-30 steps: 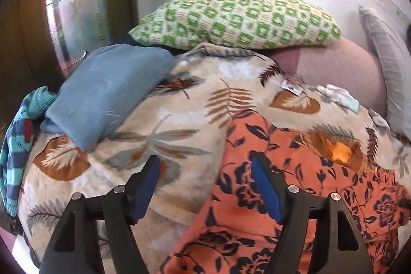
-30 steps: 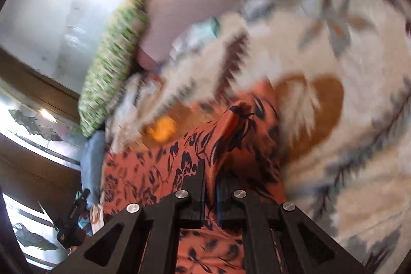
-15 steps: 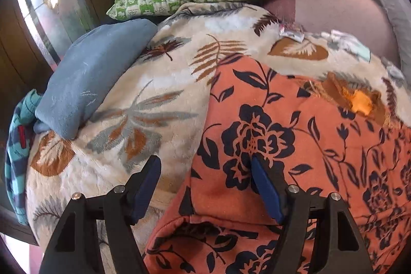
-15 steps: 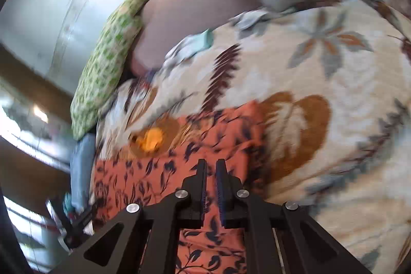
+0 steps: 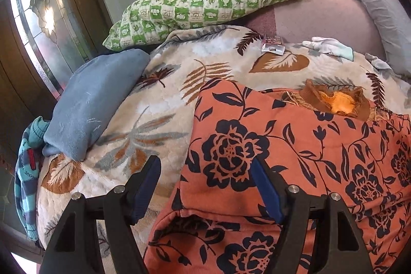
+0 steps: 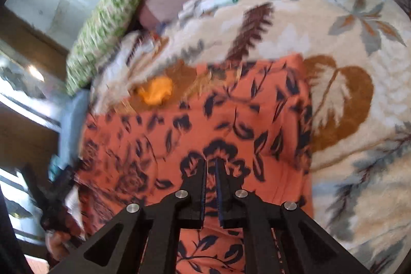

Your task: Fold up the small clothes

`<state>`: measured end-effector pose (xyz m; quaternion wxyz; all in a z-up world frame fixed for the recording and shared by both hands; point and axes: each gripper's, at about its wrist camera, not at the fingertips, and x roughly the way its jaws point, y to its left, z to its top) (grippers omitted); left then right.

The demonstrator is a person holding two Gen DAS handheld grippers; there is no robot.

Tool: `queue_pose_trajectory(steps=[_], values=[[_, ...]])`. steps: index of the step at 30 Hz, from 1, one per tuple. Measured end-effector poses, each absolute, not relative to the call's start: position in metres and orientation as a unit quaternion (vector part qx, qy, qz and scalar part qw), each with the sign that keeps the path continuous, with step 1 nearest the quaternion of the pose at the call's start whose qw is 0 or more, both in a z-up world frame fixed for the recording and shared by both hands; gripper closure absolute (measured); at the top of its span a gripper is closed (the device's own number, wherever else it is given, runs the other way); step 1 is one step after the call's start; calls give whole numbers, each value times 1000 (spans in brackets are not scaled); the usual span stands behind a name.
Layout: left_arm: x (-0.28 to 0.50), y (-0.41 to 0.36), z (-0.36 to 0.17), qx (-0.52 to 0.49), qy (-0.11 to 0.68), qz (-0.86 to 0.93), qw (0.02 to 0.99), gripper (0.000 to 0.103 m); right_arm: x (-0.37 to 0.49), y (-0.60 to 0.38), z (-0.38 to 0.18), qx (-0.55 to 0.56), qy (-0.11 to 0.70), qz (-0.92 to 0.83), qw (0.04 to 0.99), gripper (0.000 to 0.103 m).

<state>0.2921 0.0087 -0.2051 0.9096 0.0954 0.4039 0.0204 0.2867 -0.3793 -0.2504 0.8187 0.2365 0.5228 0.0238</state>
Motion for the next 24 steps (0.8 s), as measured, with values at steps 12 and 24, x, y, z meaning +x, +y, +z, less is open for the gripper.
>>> queue_pose_trajectory(steps=[12, 24], values=[[298, 9, -212, 92, 412, 21, 906, 29, 289, -386, -265, 244, 540, 36, 805, 94], [307, 2, -238, 89, 464, 11, 881, 15, 289, -370, -264, 212, 537, 26, 816, 94]])
